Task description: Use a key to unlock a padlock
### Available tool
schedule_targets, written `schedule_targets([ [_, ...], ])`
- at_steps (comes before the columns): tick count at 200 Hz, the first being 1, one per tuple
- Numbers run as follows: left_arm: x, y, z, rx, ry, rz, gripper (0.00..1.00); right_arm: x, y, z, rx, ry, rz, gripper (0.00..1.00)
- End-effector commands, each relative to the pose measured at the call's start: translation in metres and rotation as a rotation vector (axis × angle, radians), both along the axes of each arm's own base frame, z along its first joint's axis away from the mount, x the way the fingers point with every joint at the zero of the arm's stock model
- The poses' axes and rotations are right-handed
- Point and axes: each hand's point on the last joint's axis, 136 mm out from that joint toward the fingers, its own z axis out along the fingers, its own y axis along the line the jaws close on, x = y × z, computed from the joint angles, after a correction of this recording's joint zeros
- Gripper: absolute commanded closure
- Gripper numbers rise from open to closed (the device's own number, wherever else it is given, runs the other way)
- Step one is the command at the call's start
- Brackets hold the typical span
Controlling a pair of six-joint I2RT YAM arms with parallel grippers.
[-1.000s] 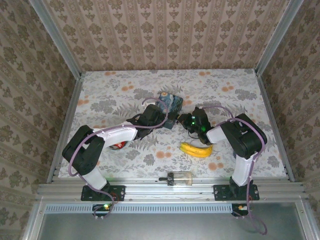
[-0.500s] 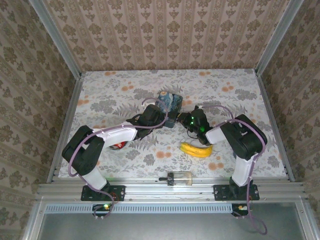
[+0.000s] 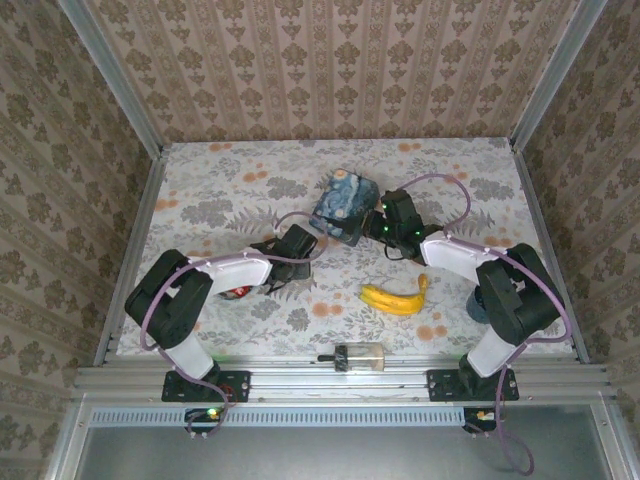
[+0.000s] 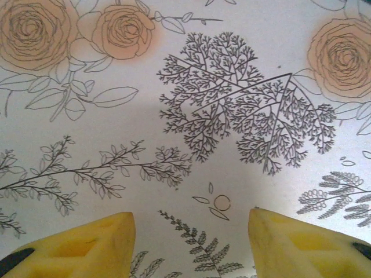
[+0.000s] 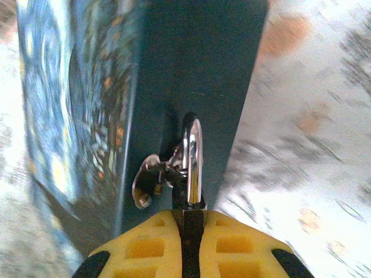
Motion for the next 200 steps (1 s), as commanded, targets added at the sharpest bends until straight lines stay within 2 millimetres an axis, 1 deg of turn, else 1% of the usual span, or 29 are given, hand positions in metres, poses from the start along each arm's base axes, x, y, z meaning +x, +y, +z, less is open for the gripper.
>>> schedule_targets([
  [1,0.004,0.006,0.011,0.033,-0.011,-0.008,0.46,-0.029,-0.009,-0.015,-0.067,0.112,0.065,1.0],
  [14,0.005,0.005,0.019,0.022,-0.027,-0.006,0.46,-0.034,-0.009,-0.016,-0.053,0.123,0.072,1.0],
  [28,0.009,0.002,0.033,0.0,-0.053,-0.005,0.44,-0.039,-0.005,-0.015,-0.028,0.127,0.086,1.0],
  [42,0.012,-0.001,0.049,-0.022,-0.086,-0.003,0.4,-0.041,-0.002,-0.013,-0.005,0.129,0.097,1.0],
  [59,0.018,-0.007,0.075,-0.045,-0.151,-0.009,0.3,-0.045,0.002,-0.01,0.018,0.135,0.116,1.0],
  [70,0.023,-0.012,0.095,-0.048,-0.209,-0.021,0.23,-0.048,0.005,-0.01,0.028,0.144,0.131,1.0],
  [83,0.028,-0.027,0.116,-0.045,-0.277,-0.061,0.1,-0.052,0.007,-0.012,0.034,0.153,0.137,1.0],
  [91,0.031,-0.038,0.124,-0.035,-0.305,-0.091,0.01,-0.054,0.007,-0.014,0.038,0.16,0.137,1.0],
  [99,0.033,-0.049,0.129,-0.022,-0.32,-0.122,0.0,-0.056,0.006,-0.015,0.039,0.163,0.134,1.0],
  [110,0.036,-0.064,0.128,0.009,-0.32,-0.161,0.0,-0.057,0.004,-0.017,0.038,0.164,0.128,1.0],
  [121,0.039,-0.077,0.122,0.048,-0.321,-0.192,0.0,-0.058,0.002,-0.019,0.033,0.165,0.122,1.0],
  [136,0.042,-0.088,0.107,0.111,-0.292,-0.223,0.0,-0.059,0.0,-0.021,0.025,0.168,0.116,1.0],
  [149,0.044,-0.088,0.092,0.169,-0.25,-0.23,0.0,-0.06,-0.004,-0.024,0.015,0.174,0.111,1.0],
  [162,0.044,-0.084,0.08,0.22,-0.217,-0.237,0.0,-0.06,-0.008,-0.026,-0.001,0.178,0.107,0.96],
  [200,0.039,-0.072,0.061,0.28,-0.178,-0.244,0.0,-0.061,-0.027,-0.037,-0.041,0.2,0.08,0.89],
])
